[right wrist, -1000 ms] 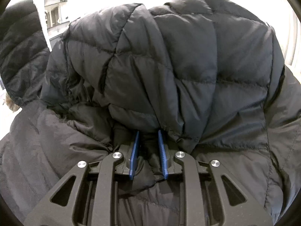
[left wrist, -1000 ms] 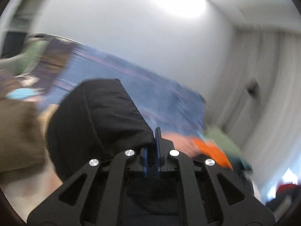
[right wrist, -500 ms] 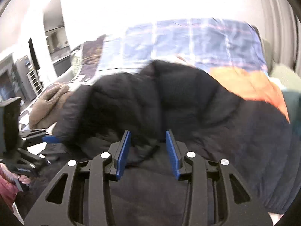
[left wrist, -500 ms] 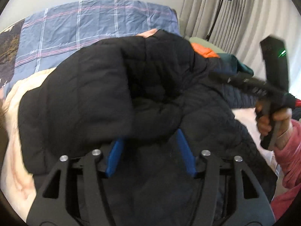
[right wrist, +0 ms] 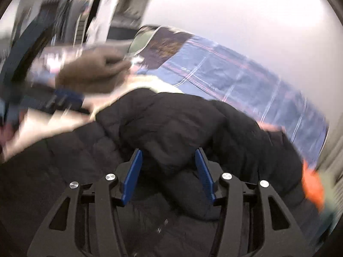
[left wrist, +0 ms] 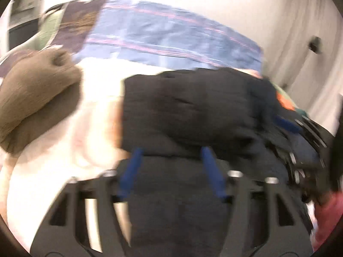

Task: Fold large clothes

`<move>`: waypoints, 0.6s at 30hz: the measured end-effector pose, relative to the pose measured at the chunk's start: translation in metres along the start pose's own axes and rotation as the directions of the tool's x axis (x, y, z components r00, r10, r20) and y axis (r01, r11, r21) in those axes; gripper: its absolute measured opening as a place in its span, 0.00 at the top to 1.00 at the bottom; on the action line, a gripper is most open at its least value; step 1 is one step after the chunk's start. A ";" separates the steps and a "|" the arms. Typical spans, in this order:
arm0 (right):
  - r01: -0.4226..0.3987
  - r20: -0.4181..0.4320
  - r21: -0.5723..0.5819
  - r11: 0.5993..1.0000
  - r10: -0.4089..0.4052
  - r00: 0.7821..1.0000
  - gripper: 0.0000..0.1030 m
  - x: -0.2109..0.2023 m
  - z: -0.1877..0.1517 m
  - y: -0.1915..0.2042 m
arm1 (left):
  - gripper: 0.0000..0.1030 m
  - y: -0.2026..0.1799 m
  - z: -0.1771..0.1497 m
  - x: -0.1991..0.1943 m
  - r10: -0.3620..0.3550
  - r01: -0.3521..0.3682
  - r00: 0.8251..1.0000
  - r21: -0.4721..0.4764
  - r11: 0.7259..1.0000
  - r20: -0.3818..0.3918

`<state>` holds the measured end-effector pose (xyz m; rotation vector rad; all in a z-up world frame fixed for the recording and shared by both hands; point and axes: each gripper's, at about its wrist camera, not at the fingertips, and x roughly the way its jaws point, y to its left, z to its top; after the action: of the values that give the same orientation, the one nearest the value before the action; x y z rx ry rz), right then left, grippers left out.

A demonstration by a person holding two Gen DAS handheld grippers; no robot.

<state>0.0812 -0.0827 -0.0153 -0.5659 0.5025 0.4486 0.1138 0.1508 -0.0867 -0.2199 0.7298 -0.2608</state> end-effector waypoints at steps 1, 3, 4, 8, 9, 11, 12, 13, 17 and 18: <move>0.024 -0.004 -0.057 0.998 -0.025 1.000 0.49 0.007 0.003 0.013 | 0.80 0.010 0.003 0.011 0.032 -0.032 0.999 -0.020 0.999 -0.021; 0.041 -0.020 -0.153 0.987 -0.045 0.999 0.49 0.024 0.008 0.036 | 0.87 0.026 0.004 0.029 0.037 -0.040 0.998 -0.063 0.997 -0.057; 0.056 -0.027 -0.190 0.980 -0.062 0.998 0.49 0.032 0.010 0.045 | 0.87 0.028 0.004 0.034 0.027 -0.032 0.998 -0.075 0.997 -0.059; 0.188 -0.015 -0.374 0.908 -0.208 0.978 0.50 0.074 0.006 0.074 | 0.86 0.028 0.000 0.057 0.007 -0.013 0.997 -0.093 0.996 -0.074; 0.218 0.001 -0.391 0.894 -0.236 0.972 0.54 0.079 0.004 0.076 | 0.86 0.028 -0.002 0.060 0.008 -0.014 0.997 -0.091 0.996 -0.076; 0.308 0.052 -0.329 0.893 -0.308 0.950 0.88 0.081 0.003 0.057 | 0.84 0.026 -0.006 0.068 0.010 -0.017 0.996 -0.084 0.996 -0.087; 0.324 0.045 -0.248 0.913 -0.323 0.945 0.91 0.077 0.004 0.041 | 0.84 0.026 -0.008 0.070 0.012 -0.019 0.996 -0.082 0.996 -0.091; 0.311 0.016 -0.043 0.950 -0.310 0.951 0.91 0.064 0.005 0.003 | 0.83 0.026 -0.012 0.070 0.011 -0.019 0.996 -0.077 0.997 -0.091; 0.267 -0.119 0.523 0.809 -0.241 0.963 0.91 0.021 -0.041 -0.116 | 0.77 0.022 -0.011 0.063 0.004 -0.009 0.997 -0.068 0.998 -0.073; 0.245 -0.164 0.627 0.740 -0.182 0.970 0.88 0.015 -0.065 -0.141 | 0.73 0.020 -0.011 0.062 0.013 -0.017 0.998 -0.058 0.998 -0.069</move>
<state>0.1466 -0.2244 -0.0157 0.0335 0.6324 0.0058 0.1535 0.1491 -0.1394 -0.2625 0.8078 -0.2337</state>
